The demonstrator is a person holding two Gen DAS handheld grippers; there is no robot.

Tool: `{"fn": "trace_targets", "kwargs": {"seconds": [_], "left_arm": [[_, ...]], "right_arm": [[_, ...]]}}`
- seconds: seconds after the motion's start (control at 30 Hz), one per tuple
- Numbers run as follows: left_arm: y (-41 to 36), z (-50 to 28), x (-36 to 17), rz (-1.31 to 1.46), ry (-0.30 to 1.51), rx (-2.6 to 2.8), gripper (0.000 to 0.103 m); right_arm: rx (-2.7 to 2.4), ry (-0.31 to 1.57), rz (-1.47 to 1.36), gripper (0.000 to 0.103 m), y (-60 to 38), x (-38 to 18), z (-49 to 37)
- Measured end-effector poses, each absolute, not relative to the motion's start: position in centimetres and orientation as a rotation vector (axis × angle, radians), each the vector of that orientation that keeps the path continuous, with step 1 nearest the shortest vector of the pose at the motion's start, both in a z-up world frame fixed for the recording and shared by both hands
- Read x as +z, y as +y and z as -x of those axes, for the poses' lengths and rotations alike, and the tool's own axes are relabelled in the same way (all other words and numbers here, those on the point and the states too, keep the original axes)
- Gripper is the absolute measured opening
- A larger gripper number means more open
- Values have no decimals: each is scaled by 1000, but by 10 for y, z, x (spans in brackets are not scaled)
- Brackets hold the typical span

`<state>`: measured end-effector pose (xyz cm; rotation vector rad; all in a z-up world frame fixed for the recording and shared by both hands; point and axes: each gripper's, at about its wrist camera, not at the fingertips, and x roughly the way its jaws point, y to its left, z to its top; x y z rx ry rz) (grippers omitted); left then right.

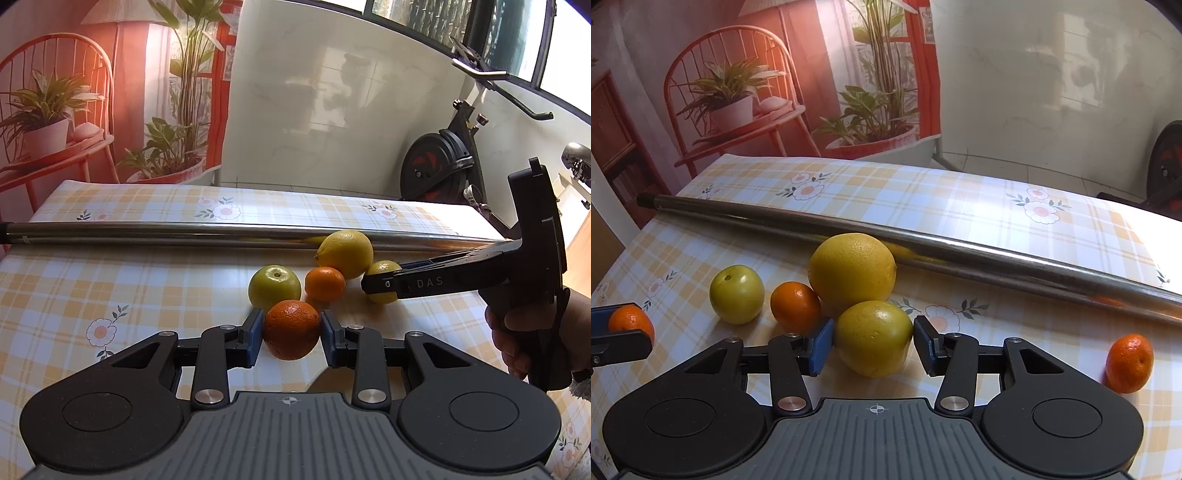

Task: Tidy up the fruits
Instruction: 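Grasp a yellow grapefruit with right tool while left tool lifts the mandarin, then carry the mandarin and grapefruit over the white plate with both tools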

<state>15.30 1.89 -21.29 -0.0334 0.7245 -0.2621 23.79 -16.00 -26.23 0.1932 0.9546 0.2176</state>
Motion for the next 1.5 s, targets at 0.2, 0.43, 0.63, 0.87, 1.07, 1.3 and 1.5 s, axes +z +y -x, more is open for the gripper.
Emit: {"fn": "trace_targets", "kwargs": {"seconds": [0.2,0.43,0.63,0.87,1.07,1.3,1.5], "left_arm": [[15,-152,-213,25,726,-273,35],[14,-148,-212,15,724,-289,35],[13,-137,-209,1,722,-315,35],[11,-111,-210,-15,739,-338,35],[5,-82,-218,-49,779,-366,35],[-1,-63,-225,-80,821,-398,35],[-5,-60,-232,-113,851,-416,35]], "right_arm": [[208,944,-194,43,-162,-260,-231],[215,895,-248,43,-170,-244,-207],[224,845,-260,43,-169,-223,-175],[212,770,-307,43,-166,-204,-132],[174,721,-348,43,-169,-196,-97],[155,704,-362,43,-168,-197,-81],[173,706,-340,43,-161,-196,-81]]}}
